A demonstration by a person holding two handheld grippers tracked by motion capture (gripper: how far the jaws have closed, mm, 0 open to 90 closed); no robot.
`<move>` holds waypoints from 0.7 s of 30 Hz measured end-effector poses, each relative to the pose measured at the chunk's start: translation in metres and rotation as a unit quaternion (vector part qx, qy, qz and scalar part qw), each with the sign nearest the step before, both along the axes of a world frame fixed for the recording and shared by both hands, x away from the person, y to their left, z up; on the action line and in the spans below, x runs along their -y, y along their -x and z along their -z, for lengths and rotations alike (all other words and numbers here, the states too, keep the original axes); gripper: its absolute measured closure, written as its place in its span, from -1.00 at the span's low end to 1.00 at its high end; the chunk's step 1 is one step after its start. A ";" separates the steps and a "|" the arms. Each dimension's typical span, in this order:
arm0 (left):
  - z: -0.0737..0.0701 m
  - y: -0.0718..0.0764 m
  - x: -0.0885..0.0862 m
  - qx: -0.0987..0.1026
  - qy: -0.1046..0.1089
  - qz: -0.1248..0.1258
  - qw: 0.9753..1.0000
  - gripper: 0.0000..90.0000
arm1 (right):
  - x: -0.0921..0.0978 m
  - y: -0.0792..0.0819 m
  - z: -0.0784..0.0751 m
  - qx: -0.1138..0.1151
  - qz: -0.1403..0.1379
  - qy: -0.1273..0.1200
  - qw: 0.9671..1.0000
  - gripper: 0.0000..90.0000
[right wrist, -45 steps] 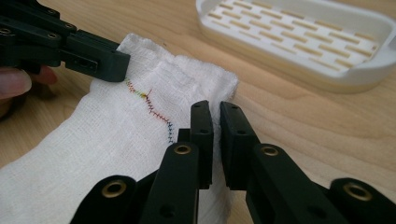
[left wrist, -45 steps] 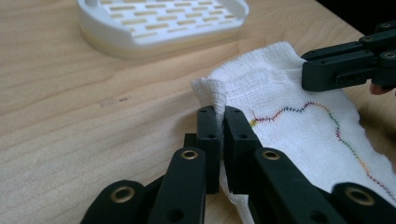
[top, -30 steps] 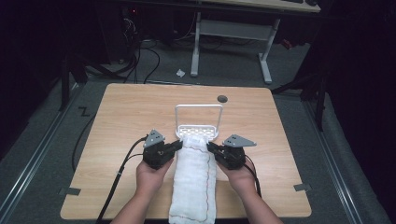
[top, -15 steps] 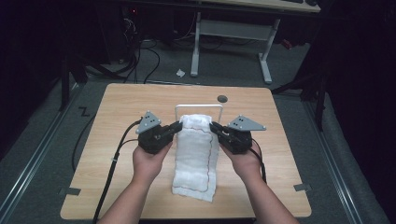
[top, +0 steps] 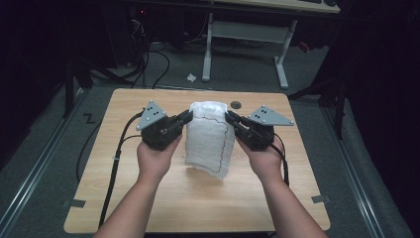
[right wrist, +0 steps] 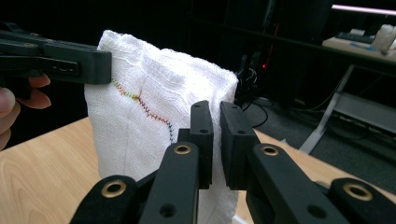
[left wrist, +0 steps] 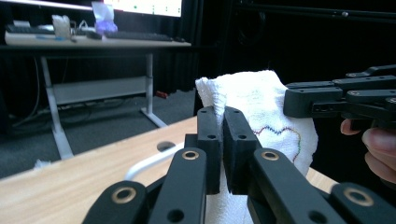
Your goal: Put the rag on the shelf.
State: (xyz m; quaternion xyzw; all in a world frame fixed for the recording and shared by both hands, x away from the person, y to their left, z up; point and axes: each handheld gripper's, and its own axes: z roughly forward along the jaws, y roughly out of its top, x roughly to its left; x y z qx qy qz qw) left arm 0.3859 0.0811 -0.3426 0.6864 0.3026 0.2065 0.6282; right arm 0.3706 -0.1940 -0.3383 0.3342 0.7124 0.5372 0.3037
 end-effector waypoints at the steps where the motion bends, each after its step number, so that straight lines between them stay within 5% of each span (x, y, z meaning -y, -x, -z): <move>1: -0.003 0.000 0.000 0.004 0.001 0.000 1.000 0.92 | 0.000 0.000 -0.003 0.002 0.000 0.000 1.000 0.88; 9: -0.023 0.002 0.004 0.027 0.001 0.003 1.000 0.92 | 0.004 0.001 -0.024 0.025 0.003 -0.003 1.000 0.88; 21: -0.033 -0.009 0.012 0.025 -0.001 0.008 1.000 0.92 | 0.012 -0.005 -0.036 0.029 0.007 -0.008 1.000 0.88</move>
